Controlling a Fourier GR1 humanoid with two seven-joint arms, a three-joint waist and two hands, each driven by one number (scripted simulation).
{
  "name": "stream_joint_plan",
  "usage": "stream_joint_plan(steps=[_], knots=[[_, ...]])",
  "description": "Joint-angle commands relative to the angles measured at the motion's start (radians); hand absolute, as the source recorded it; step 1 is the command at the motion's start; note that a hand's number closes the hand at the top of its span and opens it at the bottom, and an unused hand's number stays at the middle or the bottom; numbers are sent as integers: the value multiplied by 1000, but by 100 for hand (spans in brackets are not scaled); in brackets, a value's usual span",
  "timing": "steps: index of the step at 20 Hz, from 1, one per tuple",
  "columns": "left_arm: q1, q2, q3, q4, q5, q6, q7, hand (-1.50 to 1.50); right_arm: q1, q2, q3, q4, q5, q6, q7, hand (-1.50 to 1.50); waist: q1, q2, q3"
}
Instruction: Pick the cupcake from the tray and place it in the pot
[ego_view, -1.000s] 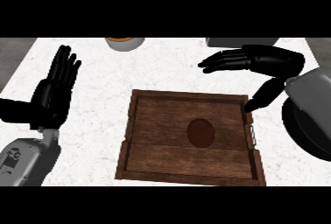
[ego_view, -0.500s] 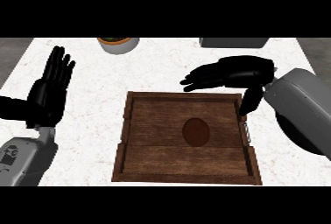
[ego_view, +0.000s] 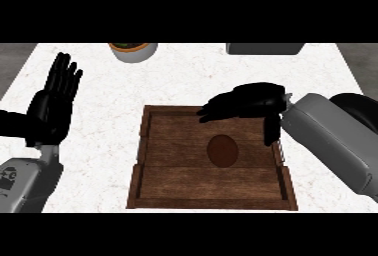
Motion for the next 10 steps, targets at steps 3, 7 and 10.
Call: stream_joint_plan(steps=[3,7,10], knots=[[14,-23,7,-10,-32,-5,18,0,69,33,-5,-4,73,15,-84,-150,-5,-2,0],[-34,-33,48,84,-38,-34,-32,0,82,47,-27,-42,72,22,-102,-150,-12,-1,0],[4,-31,42,-43,-35,-21,65,0,136,21,-48,-92,104,17,-92,-150,-8,-4,0]])
